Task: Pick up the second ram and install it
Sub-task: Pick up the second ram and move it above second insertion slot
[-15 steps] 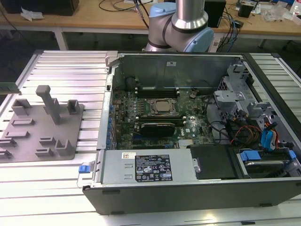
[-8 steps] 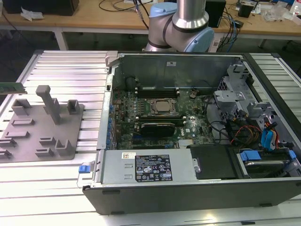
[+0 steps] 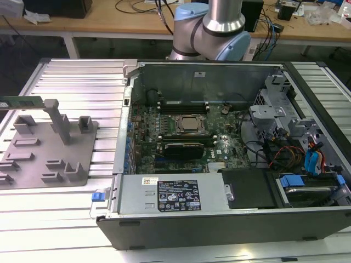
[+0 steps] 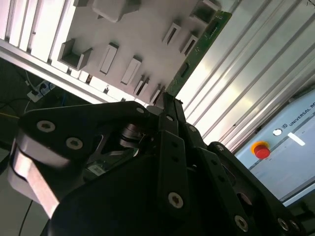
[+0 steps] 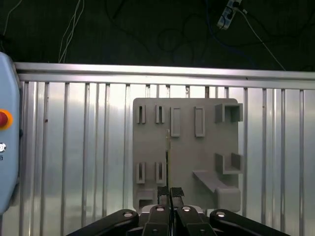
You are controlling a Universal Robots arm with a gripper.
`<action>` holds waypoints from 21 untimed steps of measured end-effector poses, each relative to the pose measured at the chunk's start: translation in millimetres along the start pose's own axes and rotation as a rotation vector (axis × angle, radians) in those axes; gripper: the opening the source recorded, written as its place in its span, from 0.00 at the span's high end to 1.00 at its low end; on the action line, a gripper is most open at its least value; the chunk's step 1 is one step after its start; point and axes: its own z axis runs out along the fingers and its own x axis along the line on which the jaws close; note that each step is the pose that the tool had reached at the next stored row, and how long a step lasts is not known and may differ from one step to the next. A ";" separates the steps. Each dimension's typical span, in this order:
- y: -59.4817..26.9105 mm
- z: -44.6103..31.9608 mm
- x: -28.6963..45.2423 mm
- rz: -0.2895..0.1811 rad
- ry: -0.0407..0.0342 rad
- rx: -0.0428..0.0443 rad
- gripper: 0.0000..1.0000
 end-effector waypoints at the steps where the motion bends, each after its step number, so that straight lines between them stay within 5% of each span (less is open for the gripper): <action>1: -2.2 -0.1 0.0 0.000 0.0000 0.0001 0.91; 21: -73.3 -3.3 1.7 0.000 -0.0001 -0.0021 0.91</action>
